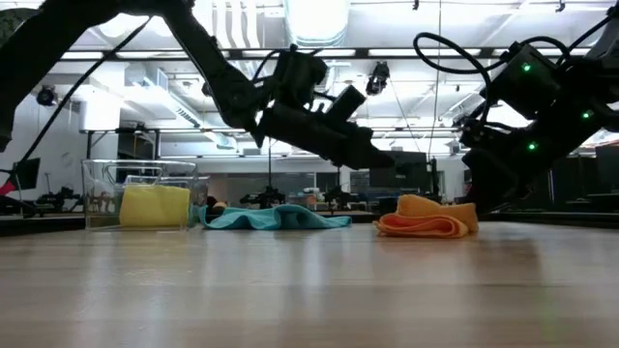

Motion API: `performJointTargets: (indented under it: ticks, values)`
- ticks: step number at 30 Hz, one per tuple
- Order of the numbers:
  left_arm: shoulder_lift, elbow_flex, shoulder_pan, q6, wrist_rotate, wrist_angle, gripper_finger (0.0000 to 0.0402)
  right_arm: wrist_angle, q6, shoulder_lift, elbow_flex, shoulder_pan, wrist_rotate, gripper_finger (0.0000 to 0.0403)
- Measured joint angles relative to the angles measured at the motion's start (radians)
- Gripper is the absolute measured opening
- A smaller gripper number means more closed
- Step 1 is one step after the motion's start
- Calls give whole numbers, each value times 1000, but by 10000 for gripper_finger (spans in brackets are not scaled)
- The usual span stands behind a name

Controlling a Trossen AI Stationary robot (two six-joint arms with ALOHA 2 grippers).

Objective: Roll microfiber towels into tight, uniform cylinder then place into a basket
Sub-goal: Roll the orange microfiber towel

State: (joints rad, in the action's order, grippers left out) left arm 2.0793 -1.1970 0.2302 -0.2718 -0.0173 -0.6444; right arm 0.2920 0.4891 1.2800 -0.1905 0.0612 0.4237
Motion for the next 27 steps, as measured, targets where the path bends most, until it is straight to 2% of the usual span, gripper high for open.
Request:
performJointTargets:
  ticks: [5, 10, 17, 23, 27]
  values:
    - [-17, 17, -32, 14, -55, -2, 0, 2, -3, 0, -2, 0, -4, 9]
    - [69, -18, -53, 30, -55, -2, 0, 5, -3, 1, -3, 0, -18, 9]
    - [145, -64, -39, 31, 75, 7, 0, 13, -28, 1, -8, -4, -88, 9]
    - [157, -40, -19, 32, 87, 19, 0, 8, -95, 1, -26, -5, -190, 9]
    - [157, -37, -20, 32, 86, 63, 0, -6, -139, -3, -52, -23, -203, 9]
